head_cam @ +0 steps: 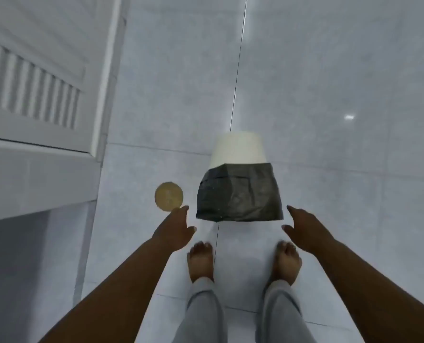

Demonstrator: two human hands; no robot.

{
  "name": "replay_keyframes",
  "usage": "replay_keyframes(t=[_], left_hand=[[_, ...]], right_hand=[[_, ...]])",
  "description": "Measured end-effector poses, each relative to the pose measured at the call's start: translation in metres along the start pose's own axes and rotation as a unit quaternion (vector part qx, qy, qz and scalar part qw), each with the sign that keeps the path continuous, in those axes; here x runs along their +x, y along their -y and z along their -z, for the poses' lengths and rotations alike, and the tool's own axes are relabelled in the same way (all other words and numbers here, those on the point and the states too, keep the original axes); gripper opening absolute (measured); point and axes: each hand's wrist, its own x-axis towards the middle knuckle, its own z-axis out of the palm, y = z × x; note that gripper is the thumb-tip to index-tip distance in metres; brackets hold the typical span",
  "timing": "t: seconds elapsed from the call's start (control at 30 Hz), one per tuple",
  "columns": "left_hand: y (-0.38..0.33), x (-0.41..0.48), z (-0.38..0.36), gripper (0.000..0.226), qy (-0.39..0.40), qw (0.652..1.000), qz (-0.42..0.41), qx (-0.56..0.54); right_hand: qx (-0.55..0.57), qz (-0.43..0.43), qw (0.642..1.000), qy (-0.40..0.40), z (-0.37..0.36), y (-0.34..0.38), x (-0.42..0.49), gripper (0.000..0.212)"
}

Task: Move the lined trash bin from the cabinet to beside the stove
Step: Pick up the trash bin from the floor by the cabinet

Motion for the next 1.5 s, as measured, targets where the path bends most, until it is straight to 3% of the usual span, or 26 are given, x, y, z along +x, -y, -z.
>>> replay_keyframes(t=[0.13,0.23,0.3,0.53,0.67,0.87,1.13,1.33,1.43,1.5], left_hand=[[0.008,0.047,-0.023,0.072,0.01,1.0,0.001,-0.005],[0.006,0.068,-0.043,0.046,0.0,0.999,-0.034,-0.043],[0.0,0.07,-0.048,0.036,-0.013,0.997,-0.045,-0.055],[-0.009,0.045,-0.018,0.036,-0.13,0.978,-0.087,-0.14],[-0.026,0.033,0.018,0.035,-0.227,0.962,-0.1,-0.112],[-0.063,0.033,0.038,0.032,-0.21,0.968,-0.071,-0.118],[-0.083,0.058,0.039,0.037,-0.197,0.963,-0.053,-0.175],[-0.072,0.068,0.028,0.042,-0.149,0.96,-0.05,-0.231],[-0.058,0.071,0.019,0.067,-0.059,0.956,-0.043,-0.283],[-0.056,0.071,0.012,0.068,0.003,0.948,-0.05,-0.315]], right_hand=[[0.024,0.001,0.999,-0.038,-0.029,-0.002,0.039,0.059],[0.023,0.028,0.994,-0.101,-0.051,-0.006,0.059,0.029],[0.037,0.029,0.987,-0.151,-0.056,-0.008,0.061,0.021],[0.063,0.059,0.959,-0.271,-0.011,0.013,0.024,0.021],[0.027,0.065,0.945,-0.32,0.038,0.028,0.014,0.032],[0.003,-0.003,0.959,-0.282,0.08,0.028,0.035,0.039],[0.03,-0.015,0.964,-0.265,0.098,0.01,0.067,0.043],[0.189,-0.01,0.952,-0.239,0.079,-0.009,0.05,0.047],[0.297,-0.002,0.94,-0.17,0.056,-0.015,0.027,0.054],[0.349,0.004,0.929,-0.12,0.04,-0.016,0.017,0.058]])
